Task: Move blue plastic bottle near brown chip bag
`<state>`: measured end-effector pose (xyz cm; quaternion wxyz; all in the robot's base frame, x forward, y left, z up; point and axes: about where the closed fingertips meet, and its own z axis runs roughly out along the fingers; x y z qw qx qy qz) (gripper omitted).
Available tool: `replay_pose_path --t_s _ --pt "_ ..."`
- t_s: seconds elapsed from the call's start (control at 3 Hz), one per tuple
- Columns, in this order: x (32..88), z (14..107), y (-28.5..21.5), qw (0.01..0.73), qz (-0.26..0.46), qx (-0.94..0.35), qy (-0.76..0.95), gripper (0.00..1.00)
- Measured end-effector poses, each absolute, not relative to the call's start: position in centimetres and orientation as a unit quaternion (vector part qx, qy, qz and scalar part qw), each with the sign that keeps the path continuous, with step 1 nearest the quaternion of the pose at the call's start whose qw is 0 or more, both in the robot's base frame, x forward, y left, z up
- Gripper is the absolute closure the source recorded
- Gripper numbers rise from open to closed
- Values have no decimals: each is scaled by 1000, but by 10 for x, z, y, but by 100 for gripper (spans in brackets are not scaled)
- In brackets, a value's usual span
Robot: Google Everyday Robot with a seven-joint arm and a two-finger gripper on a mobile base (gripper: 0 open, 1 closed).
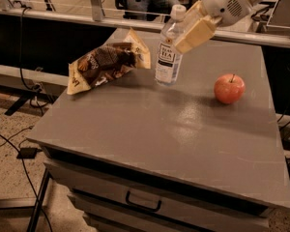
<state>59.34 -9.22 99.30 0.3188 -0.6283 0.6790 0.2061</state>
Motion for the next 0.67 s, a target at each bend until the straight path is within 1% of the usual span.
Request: replay_pose_path --t_s 0.33,0.67 --pt "602 980 -90 323 214 -622 680 100" --pt "609 967 -90 322 217 -616 686 86"
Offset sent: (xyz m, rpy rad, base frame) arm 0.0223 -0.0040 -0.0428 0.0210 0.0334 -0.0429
